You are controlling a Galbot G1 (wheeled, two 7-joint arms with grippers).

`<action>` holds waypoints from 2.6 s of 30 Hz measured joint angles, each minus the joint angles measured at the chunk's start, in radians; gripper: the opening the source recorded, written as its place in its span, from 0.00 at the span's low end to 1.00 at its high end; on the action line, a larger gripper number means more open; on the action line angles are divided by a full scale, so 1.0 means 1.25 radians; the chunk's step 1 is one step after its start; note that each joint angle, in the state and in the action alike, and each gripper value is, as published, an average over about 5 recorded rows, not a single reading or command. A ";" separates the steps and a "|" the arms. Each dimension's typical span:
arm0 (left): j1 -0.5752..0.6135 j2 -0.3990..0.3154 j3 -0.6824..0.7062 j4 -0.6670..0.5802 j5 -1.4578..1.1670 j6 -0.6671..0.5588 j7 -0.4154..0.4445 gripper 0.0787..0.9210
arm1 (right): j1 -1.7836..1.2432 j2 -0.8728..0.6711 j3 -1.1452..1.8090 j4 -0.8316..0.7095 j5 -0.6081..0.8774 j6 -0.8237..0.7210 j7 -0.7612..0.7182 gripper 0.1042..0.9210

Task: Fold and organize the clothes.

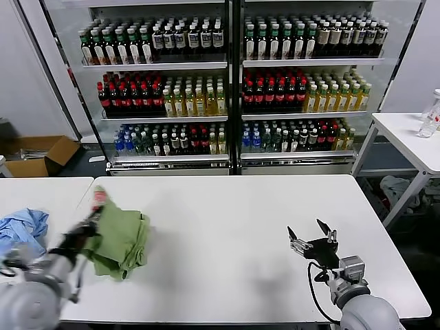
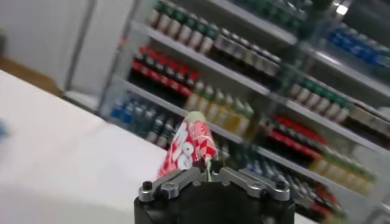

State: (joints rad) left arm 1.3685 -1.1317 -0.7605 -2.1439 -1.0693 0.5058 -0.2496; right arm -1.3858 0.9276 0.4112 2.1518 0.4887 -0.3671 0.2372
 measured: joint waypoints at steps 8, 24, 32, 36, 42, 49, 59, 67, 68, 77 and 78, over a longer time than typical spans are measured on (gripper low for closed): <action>-0.081 -0.173 0.269 0.050 0.121 -0.023 -0.026 0.02 | 0.017 -0.004 -0.003 -0.010 -0.037 0.038 0.000 0.88; -0.203 -0.321 0.511 0.178 0.354 -0.080 0.002 0.43 | 0.104 0.008 -0.062 -0.054 0.011 0.035 0.003 0.88; -0.138 -0.277 0.463 0.108 0.444 -0.101 0.016 0.70 | 0.231 0.068 -0.198 -0.153 0.101 -0.050 0.035 0.88; -0.093 -0.242 0.394 0.078 0.455 -0.114 0.015 0.83 | 0.298 0.113 -0.267 -0.215 0.157 -0.086 0.056 0.88; -0.028 -0.205 0.297 0.043 0.445 -0.123 0.010 0.88 | 0.381 0.173 -0.353 -0.303 0.228 -0.122 0.090 0.81; 0.018 -0.186 0.240 0.015 0.438 -0.126 0.006 0.88 | 0.436 0.201 -0.406 -0.361 0.286 -0.141 0.139 0.57; 0.033 -0.172 0.216 -0.001 0.433 -0.123 0.004 0.88 | 0.486 0.169 -0.428 -0.380 0.294 -0.160 0.152 0.23; 0.041 -0.165 0.218 -0.005 0.440 -0.123 0.006 0.88 | 0.498 0.072 -0.393 -0.374 0.243 -0.157 0.096 0.06; 0.041 -0.165 0.219 -0.006 0.443 -0.124 0.007 0.88 | 0.497 0.060 -0.385 -0.370 0.233 -0.151 0.089 0.08; 0.058 -0.165 0.216 -0.025 0.471 -0.126 0.012 0.88 | 0.403 -0.011 -0.282 -0.267 0.098 -0.015 0.071 0.38; 0.061 -0.165 0.214 -0.028 0.473 -0.126 0.013 0.88 | 0.383 -0.015 -0.266 -0.251 0.081 0.002 0.070 0.42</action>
State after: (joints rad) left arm 1.4446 -1.3382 -0.4924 -2.1788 -0.4778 0.3483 -0.2333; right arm -0.9066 0.9087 0.0784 1.8374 0.5899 -0.3639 0.3252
